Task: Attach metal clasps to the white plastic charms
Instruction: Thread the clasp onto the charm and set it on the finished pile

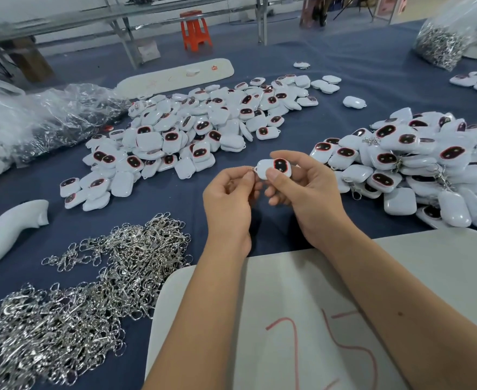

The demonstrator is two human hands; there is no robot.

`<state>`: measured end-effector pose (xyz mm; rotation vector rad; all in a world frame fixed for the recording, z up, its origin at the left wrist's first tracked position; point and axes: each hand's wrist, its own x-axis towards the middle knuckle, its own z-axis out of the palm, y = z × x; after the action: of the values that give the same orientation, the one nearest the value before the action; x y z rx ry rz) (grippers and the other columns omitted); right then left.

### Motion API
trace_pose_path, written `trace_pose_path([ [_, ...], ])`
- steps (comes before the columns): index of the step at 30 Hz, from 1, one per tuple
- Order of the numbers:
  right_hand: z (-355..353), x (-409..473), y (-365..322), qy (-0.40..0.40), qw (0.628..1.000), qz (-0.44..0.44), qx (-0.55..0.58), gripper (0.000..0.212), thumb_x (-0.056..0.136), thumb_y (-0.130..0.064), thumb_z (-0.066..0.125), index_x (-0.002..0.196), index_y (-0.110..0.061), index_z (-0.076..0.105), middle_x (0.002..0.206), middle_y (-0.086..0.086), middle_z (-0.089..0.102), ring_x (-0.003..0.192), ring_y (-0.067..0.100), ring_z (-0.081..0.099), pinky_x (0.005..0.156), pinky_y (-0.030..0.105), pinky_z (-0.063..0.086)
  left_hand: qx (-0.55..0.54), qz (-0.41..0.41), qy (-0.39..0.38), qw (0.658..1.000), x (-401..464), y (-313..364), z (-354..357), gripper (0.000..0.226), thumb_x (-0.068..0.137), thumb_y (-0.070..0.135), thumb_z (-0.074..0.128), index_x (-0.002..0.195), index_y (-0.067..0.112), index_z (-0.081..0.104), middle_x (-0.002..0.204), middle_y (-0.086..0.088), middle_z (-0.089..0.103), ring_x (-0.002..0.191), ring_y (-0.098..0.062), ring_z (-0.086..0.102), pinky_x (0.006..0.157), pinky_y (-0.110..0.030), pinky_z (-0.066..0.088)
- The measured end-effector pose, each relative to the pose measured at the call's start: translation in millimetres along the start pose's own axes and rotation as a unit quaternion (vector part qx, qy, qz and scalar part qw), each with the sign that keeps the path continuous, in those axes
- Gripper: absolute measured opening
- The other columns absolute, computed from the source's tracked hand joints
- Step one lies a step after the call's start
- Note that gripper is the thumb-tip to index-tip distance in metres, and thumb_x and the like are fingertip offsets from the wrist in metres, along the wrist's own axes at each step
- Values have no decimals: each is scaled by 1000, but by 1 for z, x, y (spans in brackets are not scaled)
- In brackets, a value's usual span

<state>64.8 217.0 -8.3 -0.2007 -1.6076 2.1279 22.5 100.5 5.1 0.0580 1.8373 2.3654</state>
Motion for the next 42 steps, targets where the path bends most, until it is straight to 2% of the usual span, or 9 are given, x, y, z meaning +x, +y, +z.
trace_pose_path([
  [3, 0, 0, 0, 3, 1000, -4, -20, 28, 94, 2, 72, 122, 1, 65, 82, 9, 74, 60, 17, 66, 56, 23, 54, 219, 159, 39, 962, 0, 0, -3, 18, 94, 0, 65, 85, 15, 72, 75, 2, 70, 71, -14, 65, 74, -29, 54],
  [7, 2, -3, 1, -11, 997, -22, -69, 28, 93, 1, 74, 119, -2, 64, 83, 12, 74, 60, 22, 68, 56, 27, 56, 446, 315, 51, 836, 0, 2, -10, 14, 92, 1, 61, 91, 10, 71, 87, -4, 66, 80, -25, 59, 69, -33, 40],
  [13, 9, -9, 9, -5, 945, -114, -306, 31, 88, -6, 79, 115, -13, 65, 79, 0, 72, 61, 23, 70, 65, 42, 61, 557, 228, 28, 798, 2, 1, -7, 16, 82, 11, 59, 90, 11, 73, 89, -5, 58, 75, -21, 44, 62, -31, 18],
  [15, 11, -10, 9, 5, 928, -140, -346, 32, 89, -8, 79, 118, -15, 65, 80, -3, 71, 64, 20, 71, 67, 38, 61, 514, 216, 30, 829, 2, -2, -8, 17, 84, 6, 62, 91, 14, 76, 88, -2, 63, 76, -21, 53, 66, -30, 31],
  [18, 8, -7, 6, 9, 975, -99, -199, 30, 94, -1, 73, 121, -7, 64, 78, -2, 72, 58, 16, 70, 54, 26, 57, 271, 134, 40, 952, 3, 0, -10, 17, 91, 1, 68, 96, 14, 79, 85, 3, 75, 76, -10, 68, 77, -27, 55],
  [20, 5, -3, 3, 9, 992, -60, -109, 31, 96, 3, 70, 126, -2, 63, 75, -2, 72, 58, 15, 67, 54, 24, 56, 106, 26, 12, 994, 4, 2, -12, 14, 94, 2, 68, 102, 9, 77, 82, 0, 74, 70, -9, 65, 71, -23, 55],
  [26, 0, 1, 2, -27, 999, 0, 23, 28, 99, 1, 65, 127, -8, 66, 73, 3, 72, 60, 13, 65, 59, 21, 54, -80, -97, -91, 988, 2, 5, -4, 16, 104, 8, 55, 111, -2, 66, 86, -13, 62, 81, -23, 54, 86, -39, 46],
  [35, 4, 1, 6, 8, 999, 12, -53, 27, 96, 0, 70, 122, -6, 67, 74, 4, 72, 58, 16, 64, 53, 25, 53, 193, 158, 34, 968, 7, -5, -9, 19, 99, 4, 59, 93, 12, 75, 79, 3, 74, 72, -11, 69, 82, -40, 60],
  [42, 3, 0, 6, 1, 996, -27, -80, 30, 97, 3, 66, 121, -15, 67, 82, -1, 69, 67, 15, 66, 53, 27, 56, 75, 36, 19, 996, 9, -1, -15, 17, 98, 3, 60, 97, 12, 74, 77, -2, 76, 59, -9, 62, 61, -23, 51],
])
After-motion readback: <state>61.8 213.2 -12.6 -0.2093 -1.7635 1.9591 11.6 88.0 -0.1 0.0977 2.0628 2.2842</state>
